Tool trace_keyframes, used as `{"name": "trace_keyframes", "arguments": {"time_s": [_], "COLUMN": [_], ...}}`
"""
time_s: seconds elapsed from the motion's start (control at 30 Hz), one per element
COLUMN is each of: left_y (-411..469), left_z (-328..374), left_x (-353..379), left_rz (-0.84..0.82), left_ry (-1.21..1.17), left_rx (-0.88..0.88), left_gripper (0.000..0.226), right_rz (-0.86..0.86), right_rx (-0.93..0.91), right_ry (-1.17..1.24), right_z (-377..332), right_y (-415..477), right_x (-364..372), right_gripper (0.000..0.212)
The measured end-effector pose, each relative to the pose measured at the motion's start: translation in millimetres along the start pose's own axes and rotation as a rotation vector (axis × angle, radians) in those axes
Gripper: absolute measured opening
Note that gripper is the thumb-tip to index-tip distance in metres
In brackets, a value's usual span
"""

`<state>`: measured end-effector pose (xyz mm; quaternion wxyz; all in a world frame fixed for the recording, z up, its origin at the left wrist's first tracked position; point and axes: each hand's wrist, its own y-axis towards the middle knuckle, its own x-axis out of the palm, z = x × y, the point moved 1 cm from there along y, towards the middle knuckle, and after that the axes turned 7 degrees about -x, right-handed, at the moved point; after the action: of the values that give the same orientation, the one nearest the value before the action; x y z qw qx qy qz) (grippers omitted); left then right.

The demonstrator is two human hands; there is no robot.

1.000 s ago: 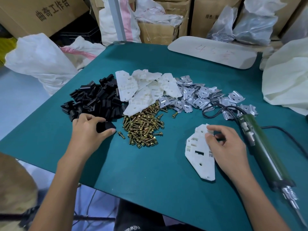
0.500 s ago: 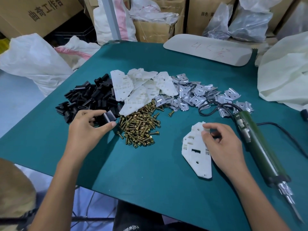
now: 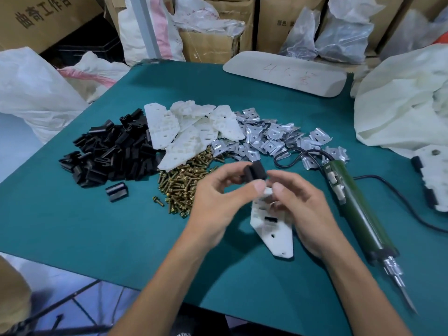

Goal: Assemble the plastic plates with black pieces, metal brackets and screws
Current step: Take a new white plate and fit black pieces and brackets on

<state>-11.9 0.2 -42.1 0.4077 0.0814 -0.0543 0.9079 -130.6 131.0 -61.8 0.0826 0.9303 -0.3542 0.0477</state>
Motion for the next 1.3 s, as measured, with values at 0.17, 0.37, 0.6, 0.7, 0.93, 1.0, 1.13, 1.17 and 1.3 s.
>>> {"name": "trace_keyframes", "arguments": {"time_s": [0.17,0.37,0.6,0.7,0.93,1.0,1.13,1.17,1.3], "left_y": [4.6,11.7,7.3,5.7,3.6,3.4,-1.0,-2.6,-4.5], "left_z": [-10.0,-8.2,-2.7,3.9,14.8,11.2,9.6,11.7,15.8], "left_x": [22.4,15.3,12.0,-12.4,-147.4,-170.8,-161.4,-148.0,-69.2], "left_rz": [-0.074,-0.006,0.013,0.081,0.580,0.601,0.617,0.615,0.224], "left_ry": [-0.240,-0.300,-0.369,-0.110,1.026,1.198,1.250,1.227,0.865], "left_rx": [-0.154,-0.234,-0.258,-0.125,0.037,-0.067,-0.031,0.040,0.108], "left_gripper": [0.023,0.033,0.036,0.030,0.040,0.046,0.061,0.060,0.039], "right_rz": [0.048,0.094,0.073,0.096,0.168,0.163,0.158,0.160,0.161], "right_rx": [0.042,0.034,0.109,0.130,0.115,0.112,0.114,0.114,0.122], "right_ry": [0.151,0.113,0.327,0.429,0.487,0.457,0.433,0.432,0.403], "right_z": [-1.4,0.1,-2.1,-4.2,-2.0,-1.4,-1.2,-1.0,-1.9], "right_y": [0.8,2.3,2.4,2.5,7.6,7.8,7.8,8.0,7.5], "right_x": [-6.5,-6.7,-4.4,-10.4,-24.4,-24.2,-23.9,-24.2,-25.4], "right_gripper": [0.045,0.045,0.041,0.042,0.050,0.048,0.040,0.038,0.035]}}
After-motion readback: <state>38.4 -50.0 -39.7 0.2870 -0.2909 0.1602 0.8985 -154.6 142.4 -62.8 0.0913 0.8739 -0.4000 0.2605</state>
